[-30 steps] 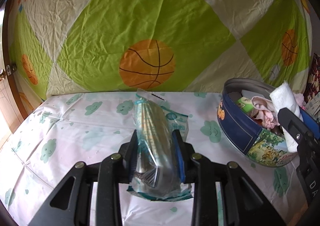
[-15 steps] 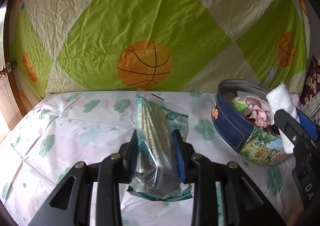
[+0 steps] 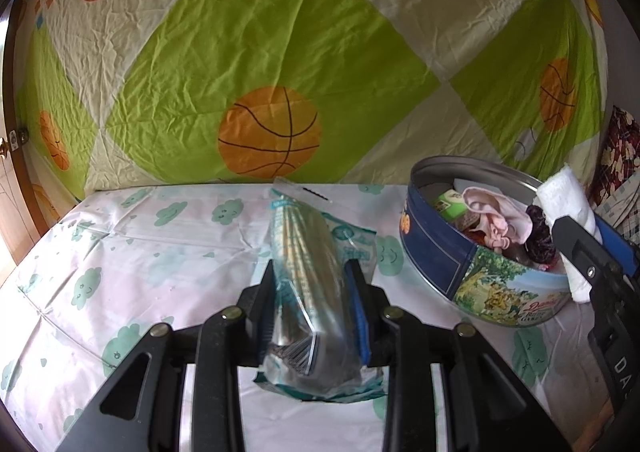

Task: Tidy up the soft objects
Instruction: 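Carry the gauze roll and cotton-swab pack over the tin with both tools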

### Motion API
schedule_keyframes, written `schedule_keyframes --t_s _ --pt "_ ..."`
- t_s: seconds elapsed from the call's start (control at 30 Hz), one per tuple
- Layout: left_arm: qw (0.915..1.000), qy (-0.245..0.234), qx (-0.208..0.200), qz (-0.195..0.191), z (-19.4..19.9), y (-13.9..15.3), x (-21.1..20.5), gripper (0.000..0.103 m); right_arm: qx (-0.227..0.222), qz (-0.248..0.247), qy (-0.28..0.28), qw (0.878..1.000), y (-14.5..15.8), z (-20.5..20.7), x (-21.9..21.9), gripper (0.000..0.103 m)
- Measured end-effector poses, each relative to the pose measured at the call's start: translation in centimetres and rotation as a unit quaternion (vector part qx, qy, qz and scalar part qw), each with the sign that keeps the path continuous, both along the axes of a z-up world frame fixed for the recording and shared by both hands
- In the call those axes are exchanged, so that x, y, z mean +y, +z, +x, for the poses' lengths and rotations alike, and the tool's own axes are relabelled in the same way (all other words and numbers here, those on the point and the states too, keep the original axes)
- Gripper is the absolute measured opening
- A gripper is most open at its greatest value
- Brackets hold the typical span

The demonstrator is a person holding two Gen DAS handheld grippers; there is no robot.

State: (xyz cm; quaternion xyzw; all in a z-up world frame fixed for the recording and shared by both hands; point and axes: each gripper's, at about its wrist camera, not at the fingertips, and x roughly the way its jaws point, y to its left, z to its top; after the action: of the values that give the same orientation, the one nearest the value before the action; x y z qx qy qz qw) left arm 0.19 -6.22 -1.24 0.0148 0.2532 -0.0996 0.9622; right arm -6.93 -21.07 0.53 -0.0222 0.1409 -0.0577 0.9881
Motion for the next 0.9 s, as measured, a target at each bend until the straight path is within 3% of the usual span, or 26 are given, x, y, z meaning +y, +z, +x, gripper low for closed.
schedule_keyframes --t_s 0.9 --pt "0.9996 -0.028 -0.006 -0.002 -1.0 0.9 -3.9 0.03 -0.006 -0.003 -0.043 0.999 0.4 -1.1 -5.3 0.038"
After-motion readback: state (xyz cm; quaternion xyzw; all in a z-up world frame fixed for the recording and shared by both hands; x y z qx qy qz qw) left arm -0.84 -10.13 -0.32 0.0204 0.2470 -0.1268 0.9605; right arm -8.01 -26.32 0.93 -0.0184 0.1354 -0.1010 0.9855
